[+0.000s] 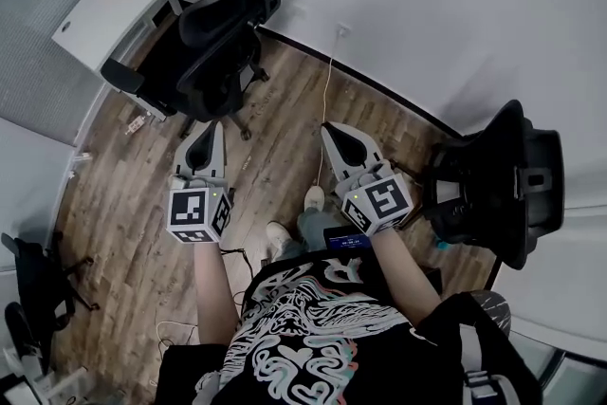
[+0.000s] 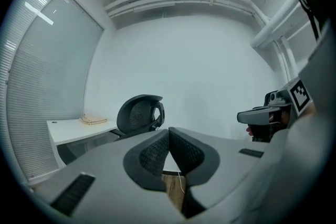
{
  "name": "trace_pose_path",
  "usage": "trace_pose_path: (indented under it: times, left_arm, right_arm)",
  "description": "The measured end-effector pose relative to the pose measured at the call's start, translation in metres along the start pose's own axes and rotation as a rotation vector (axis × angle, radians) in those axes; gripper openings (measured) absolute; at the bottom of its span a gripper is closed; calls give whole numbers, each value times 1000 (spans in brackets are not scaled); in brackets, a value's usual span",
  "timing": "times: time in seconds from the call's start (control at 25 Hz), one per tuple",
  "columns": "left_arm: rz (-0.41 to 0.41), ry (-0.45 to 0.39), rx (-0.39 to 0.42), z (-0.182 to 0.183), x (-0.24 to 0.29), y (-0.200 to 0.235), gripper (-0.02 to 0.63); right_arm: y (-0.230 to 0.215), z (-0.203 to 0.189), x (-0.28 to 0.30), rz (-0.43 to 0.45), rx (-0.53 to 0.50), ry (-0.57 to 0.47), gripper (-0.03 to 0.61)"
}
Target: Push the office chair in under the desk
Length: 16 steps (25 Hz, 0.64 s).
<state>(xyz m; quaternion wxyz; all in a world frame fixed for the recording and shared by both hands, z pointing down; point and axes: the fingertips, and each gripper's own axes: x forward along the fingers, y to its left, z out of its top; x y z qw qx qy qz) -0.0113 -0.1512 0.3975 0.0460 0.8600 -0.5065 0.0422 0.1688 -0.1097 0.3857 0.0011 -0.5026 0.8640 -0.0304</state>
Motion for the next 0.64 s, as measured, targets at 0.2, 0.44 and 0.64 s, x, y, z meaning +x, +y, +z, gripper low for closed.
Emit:
trace_pose_path:
  times: [0.2,0.44,0.64]
  left_arm:
    - [2,8,18,-1,10,-6,28]
    - [-4,40,33,-9,17,-12,28]
    - [23,37,36,-8,20,-6,28]
  right_arm:
    - [-11,1,-4,-14,-5,0,15]
    - [-23,-6,-7,-36,5,20,15]
    - [-25,-8,-6,-39,3,22,15]
